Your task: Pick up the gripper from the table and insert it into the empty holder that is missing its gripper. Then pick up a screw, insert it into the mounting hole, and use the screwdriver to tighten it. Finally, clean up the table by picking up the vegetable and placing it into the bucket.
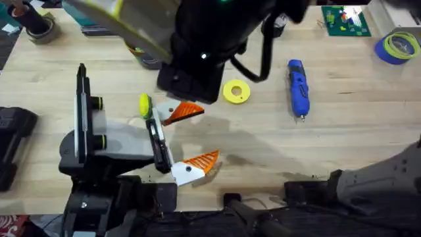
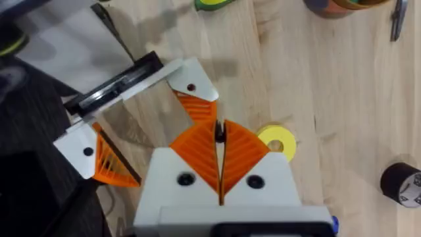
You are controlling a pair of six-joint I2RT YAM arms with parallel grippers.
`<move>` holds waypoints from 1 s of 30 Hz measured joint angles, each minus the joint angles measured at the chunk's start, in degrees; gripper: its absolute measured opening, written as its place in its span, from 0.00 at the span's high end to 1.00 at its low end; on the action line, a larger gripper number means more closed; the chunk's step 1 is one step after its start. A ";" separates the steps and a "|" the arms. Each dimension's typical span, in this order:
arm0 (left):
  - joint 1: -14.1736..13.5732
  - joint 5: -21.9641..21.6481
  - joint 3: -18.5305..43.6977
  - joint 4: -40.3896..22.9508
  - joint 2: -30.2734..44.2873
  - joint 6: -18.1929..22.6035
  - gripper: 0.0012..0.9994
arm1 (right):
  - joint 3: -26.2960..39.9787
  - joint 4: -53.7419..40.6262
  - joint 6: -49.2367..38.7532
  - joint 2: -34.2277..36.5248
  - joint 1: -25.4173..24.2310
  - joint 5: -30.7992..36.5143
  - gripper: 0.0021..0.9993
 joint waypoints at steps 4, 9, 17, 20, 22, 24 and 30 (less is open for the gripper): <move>0.00 0.00 0.00 0.00 0.00 0.00 0.01 | 0.00 -0.11 -1.79 0.31 0.43 -0.87 1.00; 0.00 0.00 0.00 -0.02 0.02 0.00 0.01 | -0.02 -0.15 -4.32 0.30 0.45 -3.71 1.00; 0.00 0.00 0.00 -0.01 0.01 0.00 0.01 | -1.79 -0.12 -5.75 0.32 0.45 -5.18 1.00; 0.00 0.00 0.00 0.00 0.00 0.00 0.01 | -1.88 -0.07 -6.45 0.30 0.45 -5.22 1.00; 0.00 0.00 0.00 0.00 0.00 0.00 0.01 | -1.88 -0.07 -6.83 0.30 0.45 -5.22 1.00; 0.00 0.00 0.00 -0.01 0.01 0.00 0.01 | -1.90 -0.07 -7.05 0.30 0.45 -5.22 1.00; 0.00 0.00 0.00 0.00 0.01 0.00 0.01 | -1.90 0.00 -7.25 0.32 0.42 -5.25 1.00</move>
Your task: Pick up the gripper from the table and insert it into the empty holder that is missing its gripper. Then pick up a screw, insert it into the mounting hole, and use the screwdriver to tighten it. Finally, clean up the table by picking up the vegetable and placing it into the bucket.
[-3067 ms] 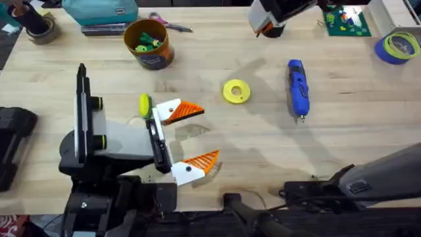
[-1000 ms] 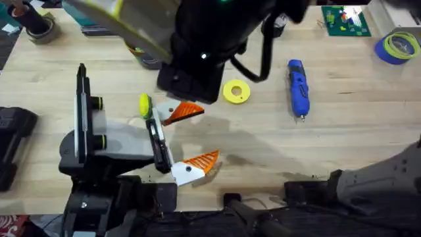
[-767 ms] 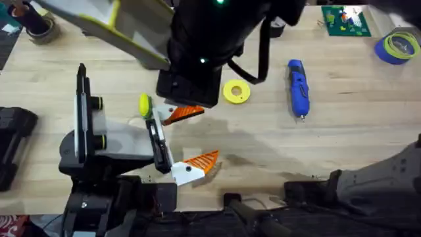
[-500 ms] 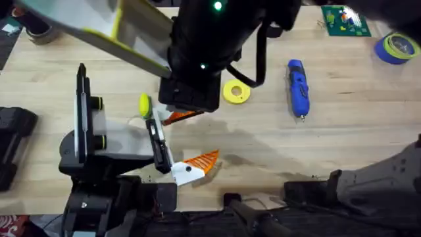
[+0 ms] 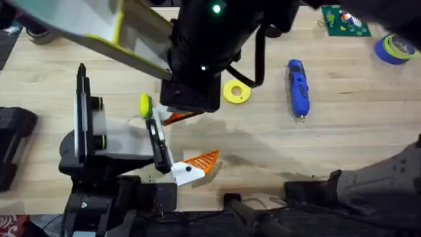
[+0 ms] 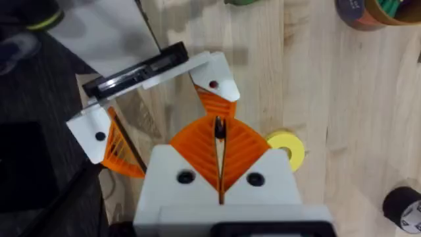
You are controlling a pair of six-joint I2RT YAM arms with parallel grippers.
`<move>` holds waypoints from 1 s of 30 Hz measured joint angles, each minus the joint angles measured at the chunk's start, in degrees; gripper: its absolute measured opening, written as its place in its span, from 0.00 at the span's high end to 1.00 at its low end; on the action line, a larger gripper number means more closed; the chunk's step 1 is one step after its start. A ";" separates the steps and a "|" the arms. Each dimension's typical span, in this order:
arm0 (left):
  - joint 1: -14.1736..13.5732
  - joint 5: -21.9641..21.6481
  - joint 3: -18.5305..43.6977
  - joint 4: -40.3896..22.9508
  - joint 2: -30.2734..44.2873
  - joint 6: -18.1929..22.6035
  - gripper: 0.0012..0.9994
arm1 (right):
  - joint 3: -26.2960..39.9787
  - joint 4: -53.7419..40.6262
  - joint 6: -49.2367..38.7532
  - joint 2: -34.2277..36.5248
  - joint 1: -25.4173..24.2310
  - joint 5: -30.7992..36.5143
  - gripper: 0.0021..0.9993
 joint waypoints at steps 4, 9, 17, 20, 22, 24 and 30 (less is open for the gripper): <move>0.00 0.00 0.00 0.00 0.00 0.00 0.01 | -0.27 1.15 -0.01 0.00 -0.04 -0.17 1.00; 0.00 0.02 0.00 0.00 -0.01 0.00 0.01 | -1.36 2.97 -0.02 -0.01 -0.04 -0.20 1.00; 0.00 0.00 0.00 0.00 0.00 0.00 0.01 | -1.76 3.02 -0.02 0.34 -0.04 -0.36 1.00; 0.00 0.00 0.00 0.00 -0.01 0.00 0.01 | -1.77 3.05 -0.02 0.99 -0.04 -0.42 1.00; 0.00 0.00 0.00 -0.02 -0.01 0.00 0.01 | -1.77 3.06 -0.02 1.57 -0.04 -0.42 1.00; 0.00 0.01 0.00 0.00 -0.01 0.00 0.01 | -1.77 3.06 -0.02 2.13 -0.04 -0.42 1.00; 0.00 0.01 0.00 0.00 0.00 0.00 0.01 | -1.84 3.06 -0.02 3.28 -0.04 -0.42 1.00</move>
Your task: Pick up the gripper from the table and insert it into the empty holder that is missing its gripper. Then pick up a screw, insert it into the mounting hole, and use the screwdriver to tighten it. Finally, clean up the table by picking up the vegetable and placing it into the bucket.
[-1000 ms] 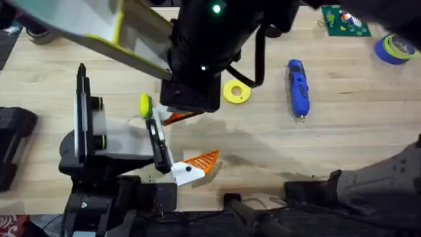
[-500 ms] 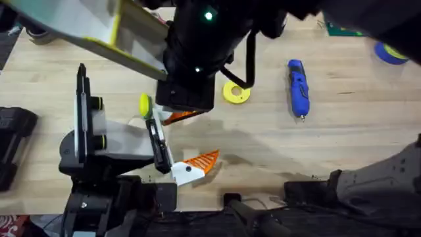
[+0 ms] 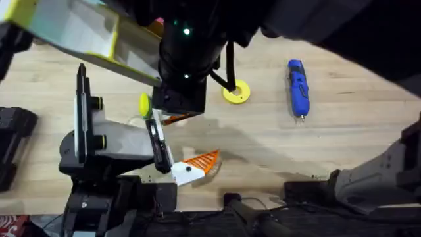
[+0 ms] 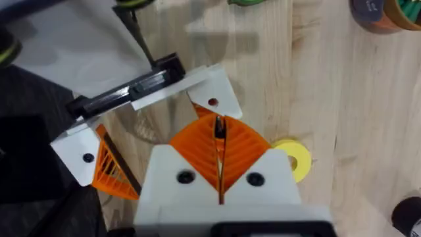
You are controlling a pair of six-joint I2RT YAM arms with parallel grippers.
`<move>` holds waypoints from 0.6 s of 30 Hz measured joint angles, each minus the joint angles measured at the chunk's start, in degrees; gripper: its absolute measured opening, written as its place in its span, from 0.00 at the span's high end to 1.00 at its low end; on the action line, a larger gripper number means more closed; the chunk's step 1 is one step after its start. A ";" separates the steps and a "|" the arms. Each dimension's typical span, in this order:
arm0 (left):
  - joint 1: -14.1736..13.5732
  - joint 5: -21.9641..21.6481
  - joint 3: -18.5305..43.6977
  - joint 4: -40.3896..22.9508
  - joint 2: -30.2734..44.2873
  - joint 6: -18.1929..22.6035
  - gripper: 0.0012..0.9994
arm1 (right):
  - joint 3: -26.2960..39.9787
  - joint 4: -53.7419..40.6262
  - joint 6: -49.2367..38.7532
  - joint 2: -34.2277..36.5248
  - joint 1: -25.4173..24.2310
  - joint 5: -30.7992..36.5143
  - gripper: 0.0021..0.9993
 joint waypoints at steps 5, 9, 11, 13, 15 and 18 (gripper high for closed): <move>0.00 0.01 0.00 -0.02 -0.01 0.00 0.01 | -0.22 0.15 0.00 0.24 0.00 -0.02 1.00; 0.00 -0.01 0.00 -0.02 -0.01 0.00 0.01 | -1.40 0.77 0.00 0.24 0.00 -0.20 1.00; 0.00 -0.01 0.00 0.00 -0.01 0.00 0.01 | -2.21 1.37 0.00 0.24 0.00 -0.24 1.00; 0.00 -0.01 0.00 0.00 -0.01 0.00 0.01 | -2.84 2.13 0.00 0.24 0.00 -0.34 1.00; 0.00 0.01 0.00 0.00 0.01 0.00 0.01 | -2.97 2.60 0.00 0.24 0.00 -0.39 1.00; 0.00 -0.01 0.00 0.00 0.01 0.00 0.01 | -2.97 3.23 0.00 0.24 0.00 -0.39 1.00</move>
